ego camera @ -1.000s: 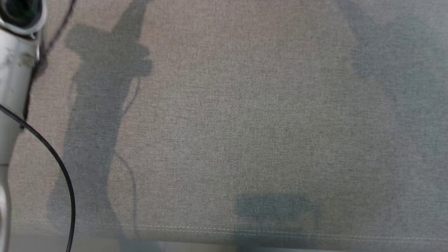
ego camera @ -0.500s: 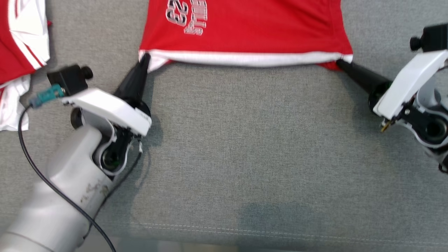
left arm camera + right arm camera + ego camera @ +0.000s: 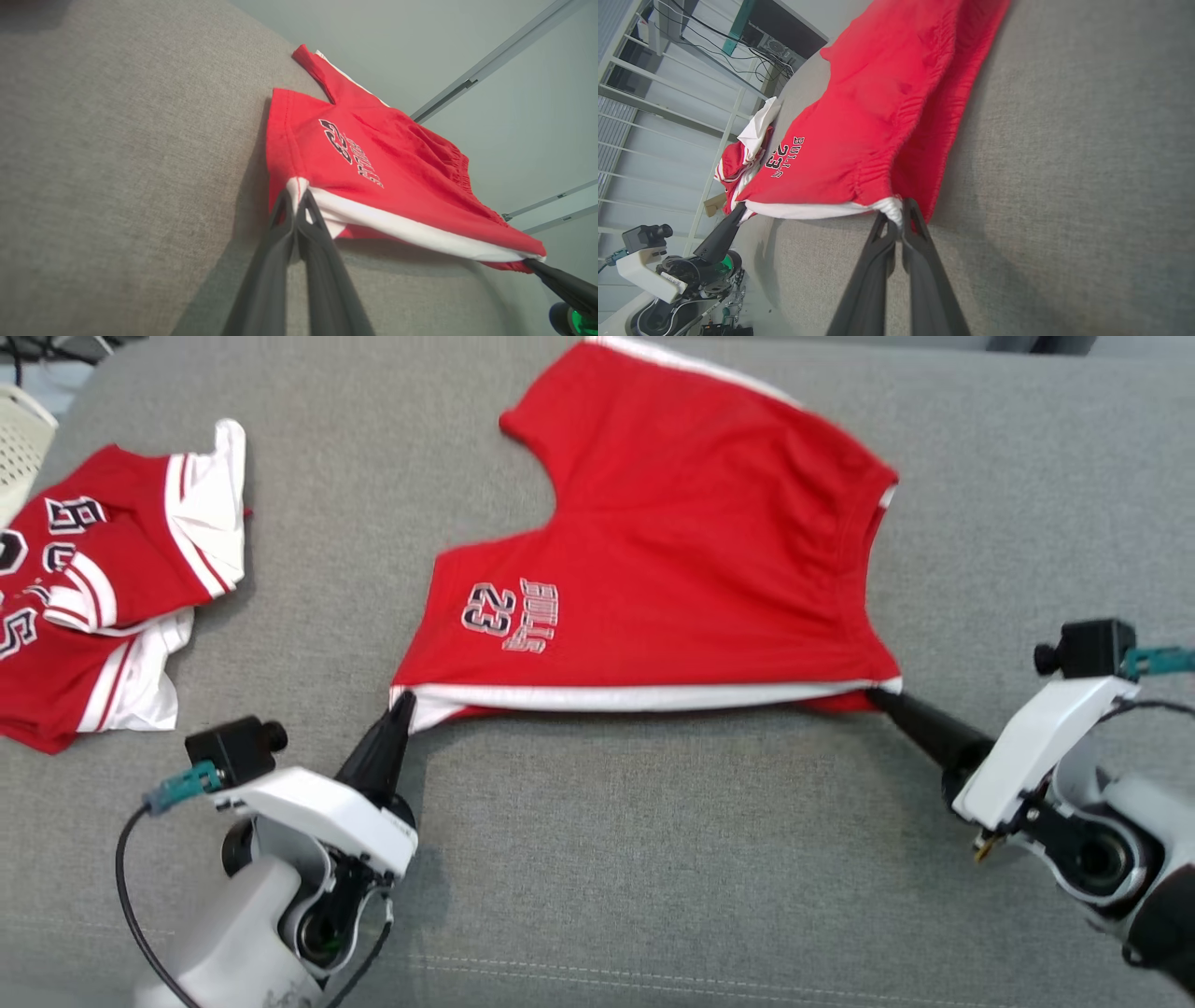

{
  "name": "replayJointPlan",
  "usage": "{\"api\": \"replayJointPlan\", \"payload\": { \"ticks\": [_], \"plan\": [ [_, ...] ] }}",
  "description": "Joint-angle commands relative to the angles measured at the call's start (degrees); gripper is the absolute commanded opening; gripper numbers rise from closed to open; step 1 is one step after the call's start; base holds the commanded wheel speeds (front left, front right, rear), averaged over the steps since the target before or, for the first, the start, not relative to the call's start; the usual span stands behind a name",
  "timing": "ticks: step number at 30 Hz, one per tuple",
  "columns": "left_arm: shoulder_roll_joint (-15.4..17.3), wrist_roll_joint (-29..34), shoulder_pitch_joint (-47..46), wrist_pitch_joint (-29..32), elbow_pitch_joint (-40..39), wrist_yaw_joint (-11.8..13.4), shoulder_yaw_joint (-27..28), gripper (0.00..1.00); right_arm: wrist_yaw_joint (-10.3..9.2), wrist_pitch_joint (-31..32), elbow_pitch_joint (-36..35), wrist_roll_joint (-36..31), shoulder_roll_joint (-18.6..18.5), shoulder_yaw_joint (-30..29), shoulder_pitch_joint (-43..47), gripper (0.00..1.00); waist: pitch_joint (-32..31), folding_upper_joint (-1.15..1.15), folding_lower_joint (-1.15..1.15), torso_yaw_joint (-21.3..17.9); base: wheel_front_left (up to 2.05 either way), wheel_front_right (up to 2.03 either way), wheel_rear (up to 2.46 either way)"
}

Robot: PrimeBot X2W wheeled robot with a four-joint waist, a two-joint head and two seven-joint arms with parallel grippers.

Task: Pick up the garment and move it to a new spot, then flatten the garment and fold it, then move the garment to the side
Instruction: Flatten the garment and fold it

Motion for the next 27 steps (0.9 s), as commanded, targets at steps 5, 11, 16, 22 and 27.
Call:
{"api": "replayJointPlan", "payload": {
  "ticks": [5, 11, 16, 22, 27],
  "plan": [
    [0.96, 3.04, 3.47, -0.76, 0.17, -0.4, 2.18, 0.0, 0.09, -1.43, -0.64, 0.89, 0.44, -0.55, 6.75, 0.0, -5.66, 0.0, 0.0, -0.02, 0.0, 0.0, 0.0],
    [-0.09, 5.08, 7.02, -0.76, 1.34, -0.4, 2.42, 0.0, 0.09, -1.07, -0.19, 0.0, 1.87, -0.25, 10.63, 0.0, -8.55, 0.0, 0.0, -0.19, 0.0, 0.0, 0.0],
    [-0.25, 6.97, 8.2, -0.76, 2.18, -0.4, 1.71, 0.0, 0.09, -0.88, -0.11, -1.47, 2.41, -0.19, 11.98, 0.0, -9.09, 0.0, 0.0, -0.49, 0.0, 0.0, 0.0],
    [-0.64, 10.7, 7.69, -0.76, 2.48, -0.4, 4.02, 0.0, 0.09, -3.82, 0.59, -6.44, 3.27, 0.89, 11.26, 0.0, -7.3, 0.0, 0.0, -0.6, 0.0, 0.0, 0.0],
    [-1.51, 13.16, 6.42, -0.76, 3.5, -0.4, 4.93, 0.0, 0.09, -4.09, 1.13, -8.19, 4.24, 2.03, 9.36, 0.0, -4.61, 0.0, 0.0, -0.66, 0.0, 0.0, 0.0]
  ]
}}
